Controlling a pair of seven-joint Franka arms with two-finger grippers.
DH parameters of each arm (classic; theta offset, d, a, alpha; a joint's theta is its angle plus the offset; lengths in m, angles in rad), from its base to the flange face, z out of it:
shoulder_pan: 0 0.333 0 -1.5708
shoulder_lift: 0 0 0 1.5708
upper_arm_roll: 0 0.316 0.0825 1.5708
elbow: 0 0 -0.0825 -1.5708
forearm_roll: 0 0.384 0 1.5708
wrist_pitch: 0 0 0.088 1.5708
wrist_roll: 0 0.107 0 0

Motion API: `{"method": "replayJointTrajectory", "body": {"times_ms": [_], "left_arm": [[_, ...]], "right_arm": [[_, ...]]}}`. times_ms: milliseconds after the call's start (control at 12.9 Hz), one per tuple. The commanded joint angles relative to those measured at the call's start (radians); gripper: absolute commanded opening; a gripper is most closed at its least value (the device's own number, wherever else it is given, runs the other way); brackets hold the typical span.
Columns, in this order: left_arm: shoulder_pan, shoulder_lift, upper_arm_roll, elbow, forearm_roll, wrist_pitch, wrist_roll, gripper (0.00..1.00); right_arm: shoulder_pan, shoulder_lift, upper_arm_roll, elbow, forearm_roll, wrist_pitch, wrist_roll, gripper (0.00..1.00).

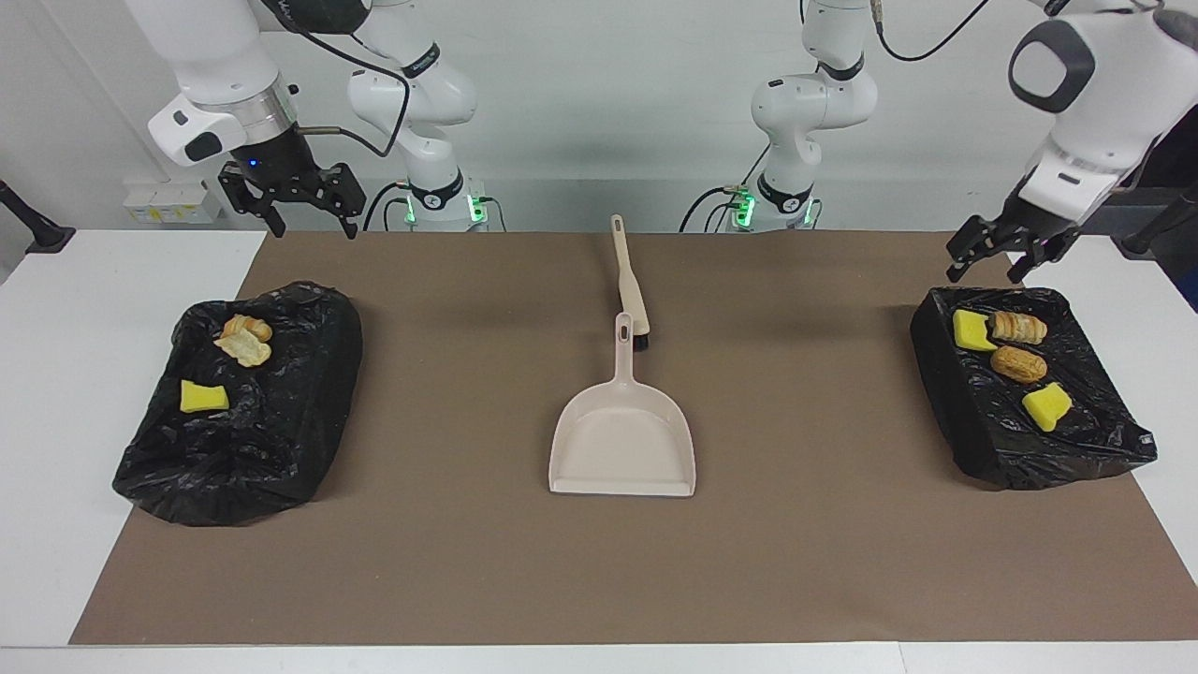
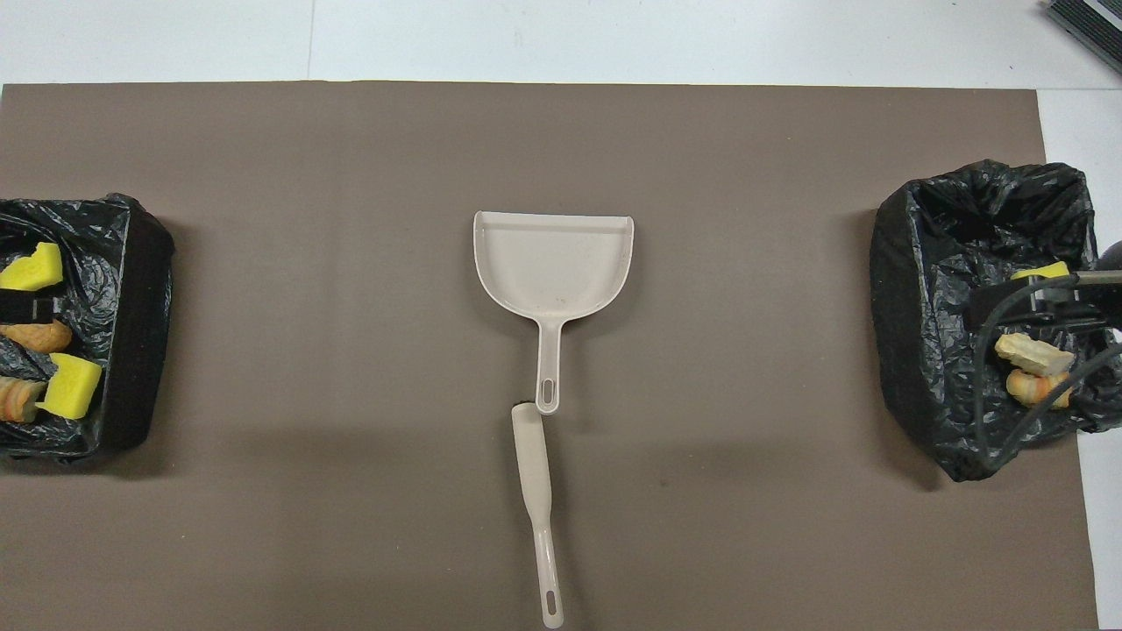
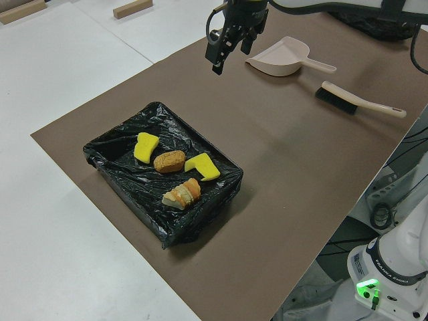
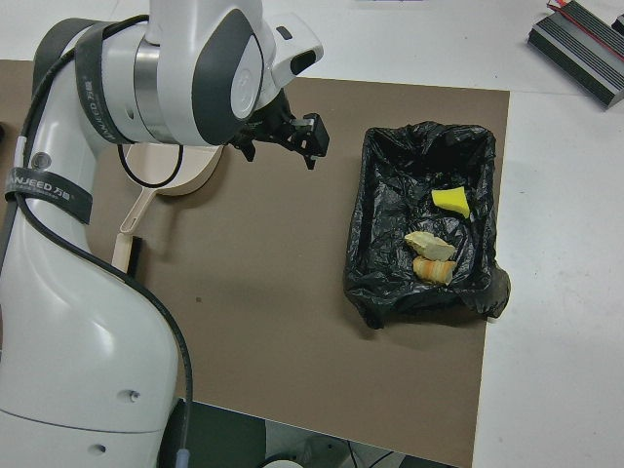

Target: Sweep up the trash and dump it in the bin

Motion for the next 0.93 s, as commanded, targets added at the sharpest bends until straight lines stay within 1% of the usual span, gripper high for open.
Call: {"method": "replayJointTrajectory", "body": {"times_ms": [0, 156, 233, 311, 467, 700, 855], "left_arm": [[-0.011, 0.012, 0.0, 0.128, 0.002, -0.128, -0.006, 1.0], [-0.011, 0.01, -0.021, 0.172, 0.005, -0.208, -0.013, 1.0], [-0.011, 0.008, -0.036, 0.182, 0.031, -0.257, -0.039, 1.0], [-0.011, -0.005, -0.08, 0.177, 0.051, -0.274, -0.092, 1.0], [-0.011, -0.024, -0.112, 0.142, 0.052, -0.282, -0.121, 1.0], [-0.025, -0.027, -0.116, 0.115, 0.052, -0.283, -0.115, 1.0], [-0.024, -0.028, -0.115, 0.116, 0.051, -0.277, -0.11, 1.0]], "right_arm": [[-0.015, -0.022, 0.008, -0.029, 0.021, 0.019, 0.006, 1.0], [-0.015, -0.022, 0.008, -0.029, 0.021, 0.019, 0.006, 1.0], [-0.015, -0.022, 0.008, -0.029, 0.021, 0.019, 0.006, 1.0], [-0.015, -0.022, 0.008, -0.029, 0.021, 0.018, 0.006, 1.0], [-0.015, -0.022, 0.008, -0.029, 0.021, 0.018, 0.006, 1.0], [-0.013, -0.022, 0.008, -0.029, 0.021, 0.019, 0.006, 1.0], [-0.013, -0.022, 0.008, -0.029, 0.021, 0.019, 0.006, 1.0]]}}
